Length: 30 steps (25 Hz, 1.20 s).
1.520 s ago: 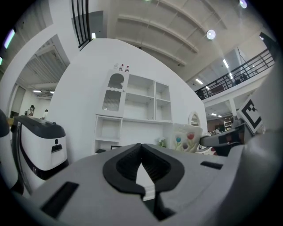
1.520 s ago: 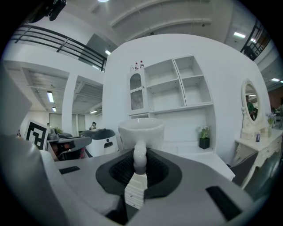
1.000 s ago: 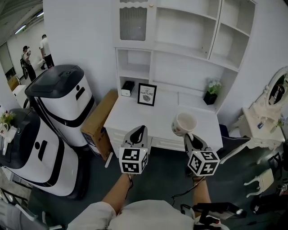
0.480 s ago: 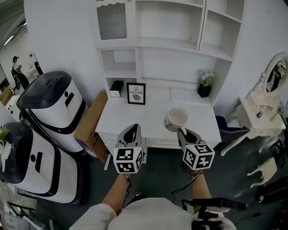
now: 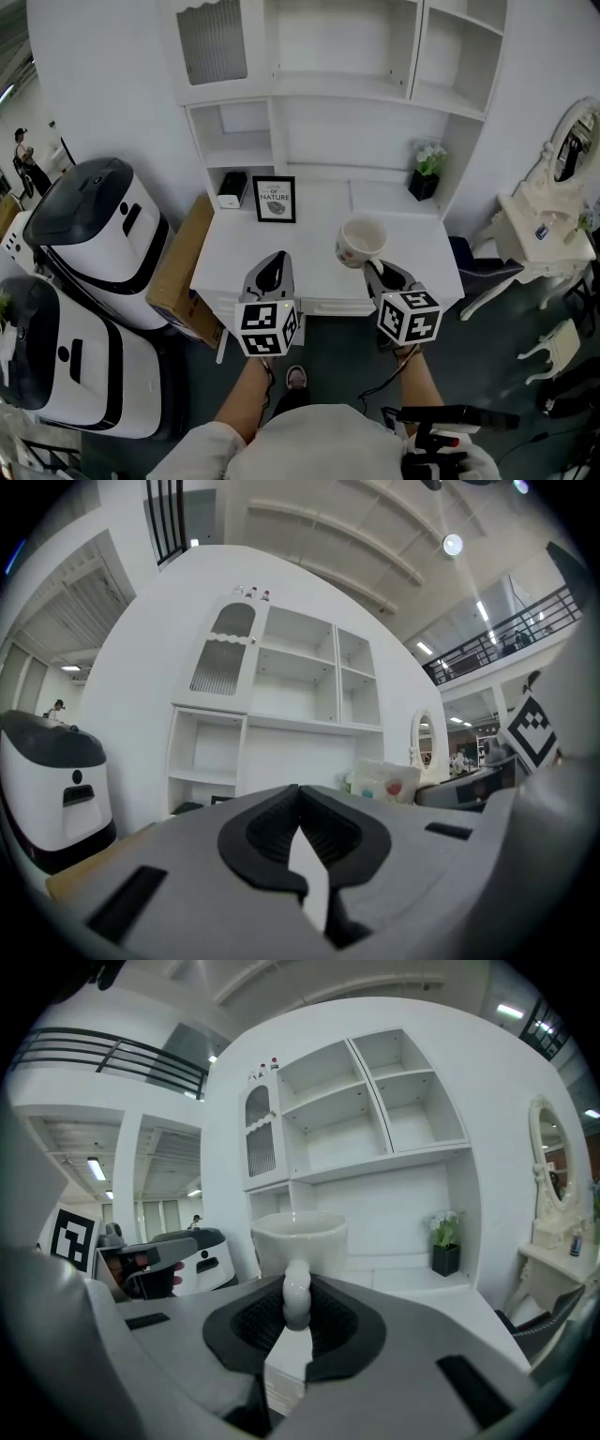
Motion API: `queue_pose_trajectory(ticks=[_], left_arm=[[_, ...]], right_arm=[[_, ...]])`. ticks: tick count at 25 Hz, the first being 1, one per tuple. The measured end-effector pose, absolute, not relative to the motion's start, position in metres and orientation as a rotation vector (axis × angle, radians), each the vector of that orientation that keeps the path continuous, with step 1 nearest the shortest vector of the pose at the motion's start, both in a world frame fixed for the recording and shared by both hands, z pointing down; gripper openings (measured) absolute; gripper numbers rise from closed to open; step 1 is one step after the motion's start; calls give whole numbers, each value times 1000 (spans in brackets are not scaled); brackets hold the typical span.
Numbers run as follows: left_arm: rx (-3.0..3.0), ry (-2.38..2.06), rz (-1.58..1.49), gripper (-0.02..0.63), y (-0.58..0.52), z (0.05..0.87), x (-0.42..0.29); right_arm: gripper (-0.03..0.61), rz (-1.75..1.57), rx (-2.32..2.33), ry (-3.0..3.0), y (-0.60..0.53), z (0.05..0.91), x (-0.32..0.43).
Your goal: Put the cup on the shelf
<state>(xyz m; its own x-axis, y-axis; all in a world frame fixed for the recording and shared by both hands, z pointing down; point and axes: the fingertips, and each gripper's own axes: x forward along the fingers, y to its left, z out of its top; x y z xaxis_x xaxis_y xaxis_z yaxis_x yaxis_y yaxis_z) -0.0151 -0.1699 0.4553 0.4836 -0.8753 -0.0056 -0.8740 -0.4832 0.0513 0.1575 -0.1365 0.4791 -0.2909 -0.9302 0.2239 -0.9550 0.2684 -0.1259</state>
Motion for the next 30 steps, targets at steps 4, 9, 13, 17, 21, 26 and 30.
queue_pose_trajectory(ticks=[4, 9, 13, 17, 21, 26, 30], left_arm=[[2679, -1553, -34, 8, -210, 455, -10], [2697, -1513, -19, 8, -264, 450, -2], [2707, -1491, -24, 8, -306, 445, 1], [2705, -1466, -23, 8, -338, 448, 4], [2699, -1449, -12, 8, -365, 454, 2], [2697, -1441, -22, 8, -396, 454, -5], [2706, -1431, -27, 8, -416, 452, -5]], right_arm=[[57, 373, 1813, -2402, -173, 482, 160], [57, 378, 1833, -2387, -222, 479, 163], [57, 378, 1852, -2371, -259, 477, 165], [57, 394, 1869, -2343, -288, 480, 170], [57, 409, 1883, -2320, -312, 483, 170], [57, 407, 1899, -2302, -340, 484, 167], [57, 402, 1910, -2292, -358, 481, 166]])
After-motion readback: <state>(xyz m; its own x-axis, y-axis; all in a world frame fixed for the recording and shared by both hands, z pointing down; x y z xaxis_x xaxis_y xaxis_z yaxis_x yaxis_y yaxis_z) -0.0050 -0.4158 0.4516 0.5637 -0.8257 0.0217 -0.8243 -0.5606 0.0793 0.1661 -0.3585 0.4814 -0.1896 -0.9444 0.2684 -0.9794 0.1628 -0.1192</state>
